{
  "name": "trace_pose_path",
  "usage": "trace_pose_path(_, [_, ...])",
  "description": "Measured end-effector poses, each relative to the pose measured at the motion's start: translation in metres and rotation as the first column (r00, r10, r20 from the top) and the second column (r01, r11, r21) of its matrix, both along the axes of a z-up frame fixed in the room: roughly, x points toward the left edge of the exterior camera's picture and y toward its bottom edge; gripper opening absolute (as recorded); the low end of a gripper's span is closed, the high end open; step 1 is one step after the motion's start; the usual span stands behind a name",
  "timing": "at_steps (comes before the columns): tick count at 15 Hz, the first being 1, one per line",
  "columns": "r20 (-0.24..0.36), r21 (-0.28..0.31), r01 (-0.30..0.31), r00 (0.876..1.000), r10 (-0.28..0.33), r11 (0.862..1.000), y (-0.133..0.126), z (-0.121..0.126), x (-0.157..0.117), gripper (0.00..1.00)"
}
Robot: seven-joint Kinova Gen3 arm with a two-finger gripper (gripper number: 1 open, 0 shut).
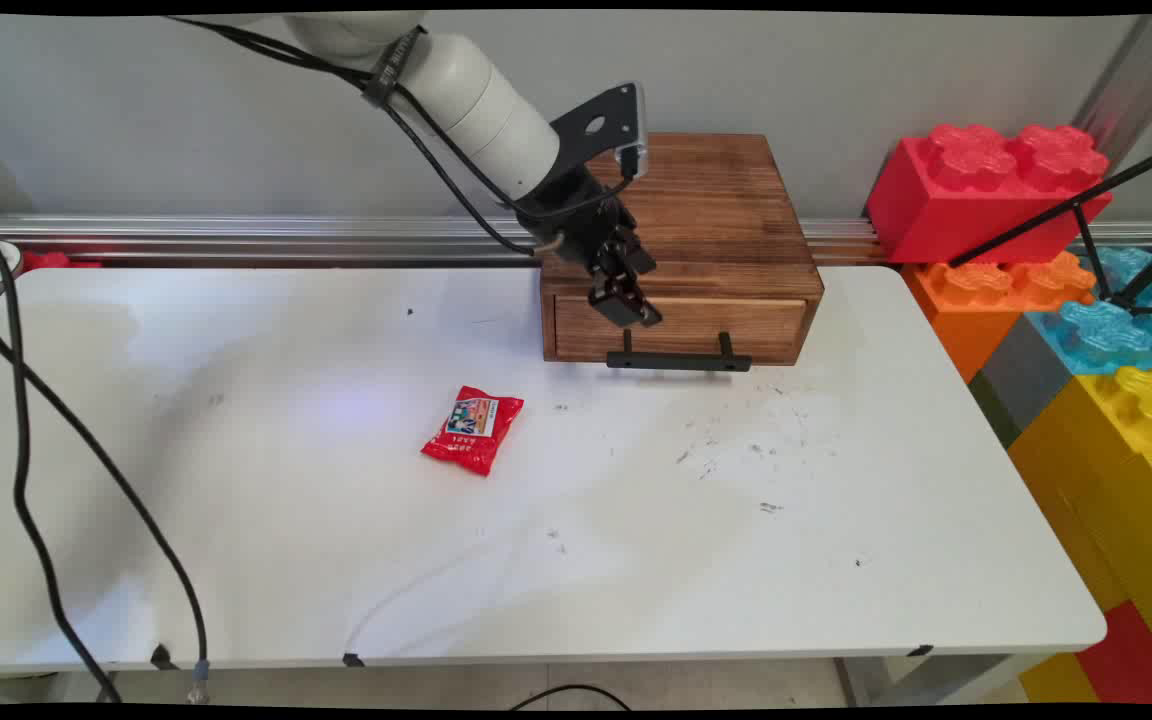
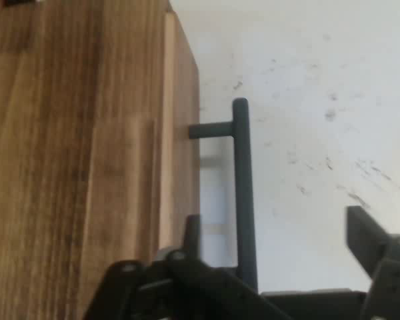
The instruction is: Open the drawer
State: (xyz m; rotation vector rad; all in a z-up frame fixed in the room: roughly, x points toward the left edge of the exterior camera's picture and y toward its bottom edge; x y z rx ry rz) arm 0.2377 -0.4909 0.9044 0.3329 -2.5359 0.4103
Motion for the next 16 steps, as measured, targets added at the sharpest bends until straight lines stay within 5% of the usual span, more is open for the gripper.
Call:
trace_pose_path(1, [0.009, 0.011, 0.003, 1.000, -0.004, 1.000, -0.001, -0.001, 0.000, 1.00])
trace_pose_path(16, [0.118, 0.093, 0.041, 0.992, -0.052, 0.995, -0.022, -0.035, -0.047, 1.00])
